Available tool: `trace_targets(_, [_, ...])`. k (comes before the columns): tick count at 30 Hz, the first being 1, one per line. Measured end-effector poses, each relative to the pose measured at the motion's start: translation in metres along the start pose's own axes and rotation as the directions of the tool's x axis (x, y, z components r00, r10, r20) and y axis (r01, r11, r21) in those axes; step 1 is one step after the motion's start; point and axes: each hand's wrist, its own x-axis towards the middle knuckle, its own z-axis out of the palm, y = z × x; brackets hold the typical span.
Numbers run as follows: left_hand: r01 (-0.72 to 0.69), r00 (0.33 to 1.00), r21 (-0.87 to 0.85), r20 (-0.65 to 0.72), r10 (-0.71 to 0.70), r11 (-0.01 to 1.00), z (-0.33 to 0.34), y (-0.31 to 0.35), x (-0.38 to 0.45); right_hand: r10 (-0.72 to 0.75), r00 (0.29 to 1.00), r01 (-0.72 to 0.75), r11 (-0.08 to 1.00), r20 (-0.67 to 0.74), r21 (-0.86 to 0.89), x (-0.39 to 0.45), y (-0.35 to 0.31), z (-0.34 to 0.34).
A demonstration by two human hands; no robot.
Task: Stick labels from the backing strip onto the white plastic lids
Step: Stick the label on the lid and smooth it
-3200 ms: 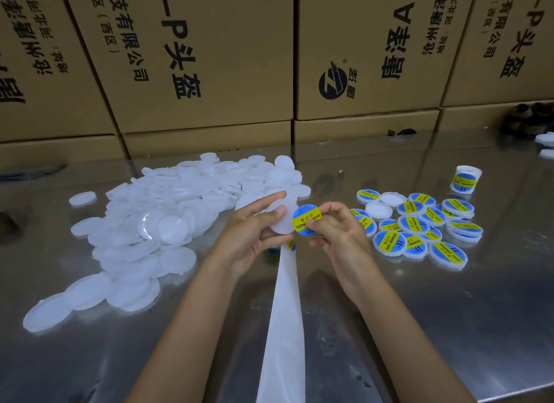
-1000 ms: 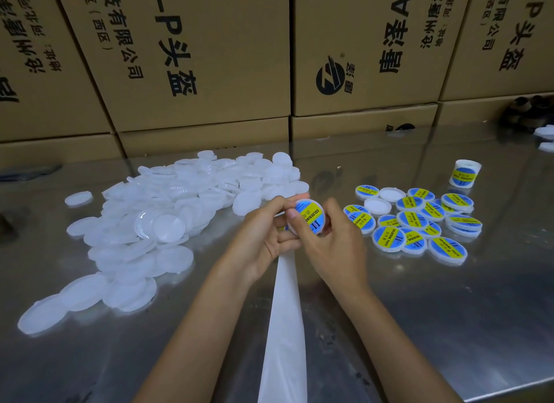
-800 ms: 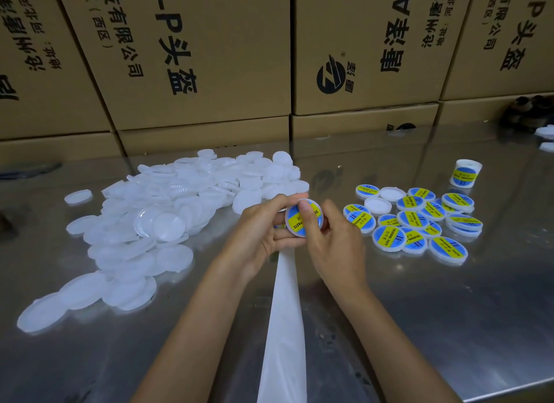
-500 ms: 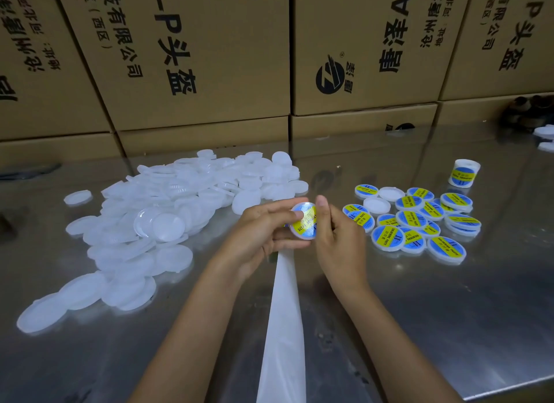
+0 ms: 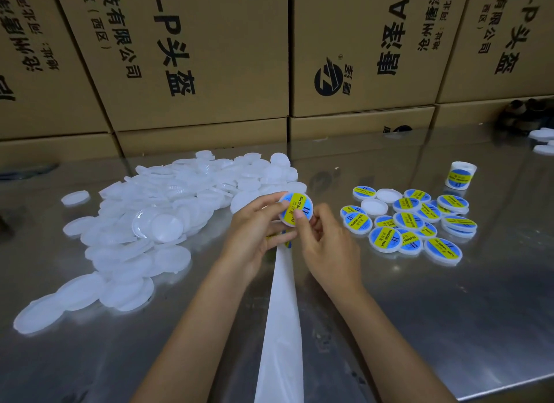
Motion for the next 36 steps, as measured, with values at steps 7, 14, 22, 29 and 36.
trace_targets(7, [-0.144, 0.976, 0.334, 0.201, 0.079, 0.932, -0.0065, 0.006, -0.0054, 0.059, 0.995, -0.046, 0.987, -0.085, 0.154, 0.0048, 0.0003, -0.0039])
trace_targets(14, [-0.176, 0.984, 0.287, 0.055, 0.167, 0.942, -0.0015, 0.006, -0.0075, 0.083, 0.997, -0.079, 0.929, 0.004, 0.361, 0.0045, -0.0036, -0.0032])
trace_targets(22, [-0.172, 0.974, 0.161, -0.12, 0.193, 0.972, 0.0017, 0.0045, -0.0055, 0.027, 0.996, -0.05, 0.961, 0.086, 0.274, -0.0003, -0.0037, 0.0016])
trace_targets(29, [-0.15, 0.988, 0.211, 0.075, 0.137, 0.966, -0.0034, 0.003, -0.0045, 0.084, 0.996, -0.071, 0.961, -0.036, 0.269, 0.0047, -0.0012, -0.0034])
trace_targets(36, [-0.19, 0.97, 0.274, 0.201, 0.137, 0.943, 0.0018, -0.0007, -0.0073, 0.062, 0.998, -0.058, 0.934, -0.001, 0.353, 0.0066, -0.0014, -0.0046])
